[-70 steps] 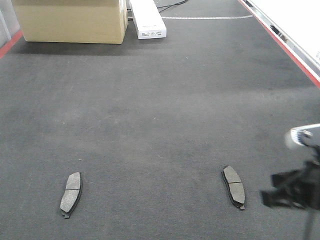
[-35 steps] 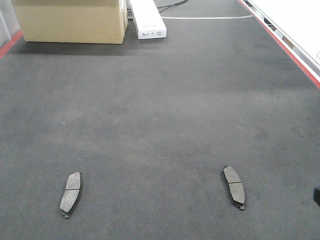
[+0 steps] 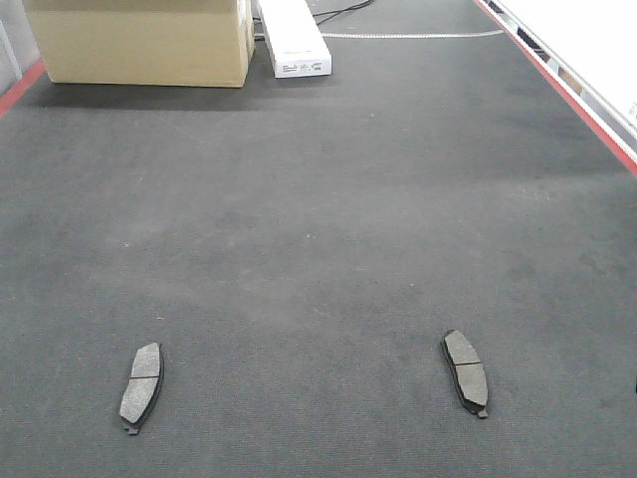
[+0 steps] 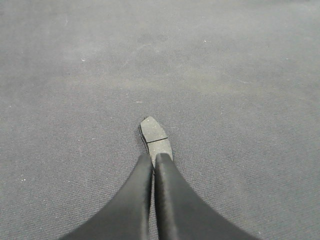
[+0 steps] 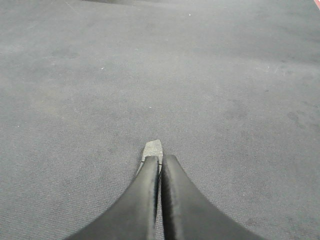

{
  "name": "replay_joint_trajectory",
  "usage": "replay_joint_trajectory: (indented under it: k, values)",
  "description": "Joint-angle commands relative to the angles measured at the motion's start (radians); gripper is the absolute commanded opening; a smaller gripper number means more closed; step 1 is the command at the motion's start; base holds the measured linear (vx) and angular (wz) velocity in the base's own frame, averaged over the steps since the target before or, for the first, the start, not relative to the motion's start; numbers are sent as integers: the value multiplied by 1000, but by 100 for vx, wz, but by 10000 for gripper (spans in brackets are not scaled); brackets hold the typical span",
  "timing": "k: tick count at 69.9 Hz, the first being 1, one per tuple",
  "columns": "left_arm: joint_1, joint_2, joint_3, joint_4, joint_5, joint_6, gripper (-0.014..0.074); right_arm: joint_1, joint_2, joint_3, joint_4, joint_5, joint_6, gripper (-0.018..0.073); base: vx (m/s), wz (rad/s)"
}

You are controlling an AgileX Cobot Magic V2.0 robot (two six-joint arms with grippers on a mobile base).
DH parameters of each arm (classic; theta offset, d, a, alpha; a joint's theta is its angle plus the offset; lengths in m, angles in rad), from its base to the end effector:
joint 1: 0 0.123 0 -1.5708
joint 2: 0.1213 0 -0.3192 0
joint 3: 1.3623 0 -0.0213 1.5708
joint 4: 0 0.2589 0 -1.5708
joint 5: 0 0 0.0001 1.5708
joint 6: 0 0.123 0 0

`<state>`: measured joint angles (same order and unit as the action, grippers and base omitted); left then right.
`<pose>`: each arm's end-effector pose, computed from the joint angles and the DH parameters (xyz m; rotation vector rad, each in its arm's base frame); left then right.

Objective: Move and align brake pads A on conveyor
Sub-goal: 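Raise the open right gripper away from the placed pad, then back the base away from the conveyor and turn toward the aisle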

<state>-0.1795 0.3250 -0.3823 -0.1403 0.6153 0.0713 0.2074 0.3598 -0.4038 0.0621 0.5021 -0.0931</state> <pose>0.0717 -0.0231 0.2639 0.1895 2.0337 -0.2221 0.0829 0.0212 0.2811 -0.2582 1.9261 0.1410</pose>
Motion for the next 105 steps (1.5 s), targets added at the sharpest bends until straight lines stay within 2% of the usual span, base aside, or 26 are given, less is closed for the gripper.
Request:
replay_joint_trajectory:
  k: [1, 75, 105]
  values:
    - [-10, 10, -27, -9, -67, -4, -6, -1, 8, -26, -2, -71, -5, -3, 0, 0]
    - [-10, 10, -27, -9, -67, -4, -6, -1, 8, -26, -3, -70, -5, -3, 0, 0]
    - [-10, 10, -27, -9, -67, -4, -6, -1, 8, -26, -3, -66, -5, -3, -17, 0]
